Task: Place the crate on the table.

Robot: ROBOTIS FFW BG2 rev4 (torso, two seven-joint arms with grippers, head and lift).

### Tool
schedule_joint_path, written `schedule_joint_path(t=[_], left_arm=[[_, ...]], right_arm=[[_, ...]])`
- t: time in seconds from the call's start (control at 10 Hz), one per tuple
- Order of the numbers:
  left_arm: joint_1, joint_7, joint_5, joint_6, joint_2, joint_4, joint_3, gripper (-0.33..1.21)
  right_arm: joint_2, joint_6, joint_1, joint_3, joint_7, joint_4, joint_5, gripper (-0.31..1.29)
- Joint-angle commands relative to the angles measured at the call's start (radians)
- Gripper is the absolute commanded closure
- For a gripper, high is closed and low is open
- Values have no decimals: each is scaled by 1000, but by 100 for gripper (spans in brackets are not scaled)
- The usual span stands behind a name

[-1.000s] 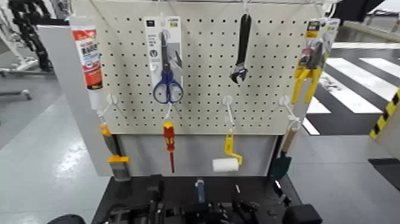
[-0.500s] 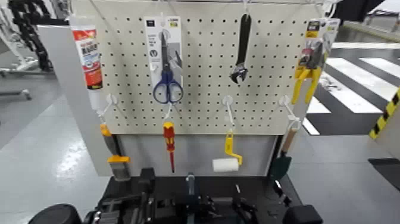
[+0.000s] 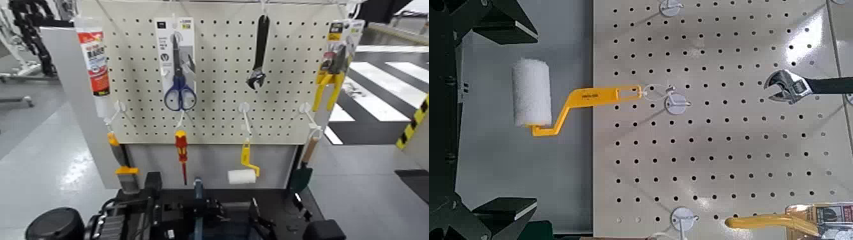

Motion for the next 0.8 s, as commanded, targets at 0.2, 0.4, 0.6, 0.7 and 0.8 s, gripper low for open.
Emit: schedule_joint_path(t=[0.2,0.4,0.6,0.7,0.8], left_arm=[[-35,-24,-23,9,-7,43,-1,118],[-61,-36,-40,18,-6,73,-9,118],[-89,-48,-47,19,8,96,-33,118],[-103,-56,-50,19,14,107,-47,118],[-120,-70,-60,19,19,121,-59,118]], right_arm=[[2,-5,0,2,0,3,-2,14],[2,-8,0,3,0,5,-2,14],[3,-9,-1,5,0,6,-3,14],[3,-9,-1,5,0,8,-3,14],[3,-9,-1,5,0,8,-3,14]])
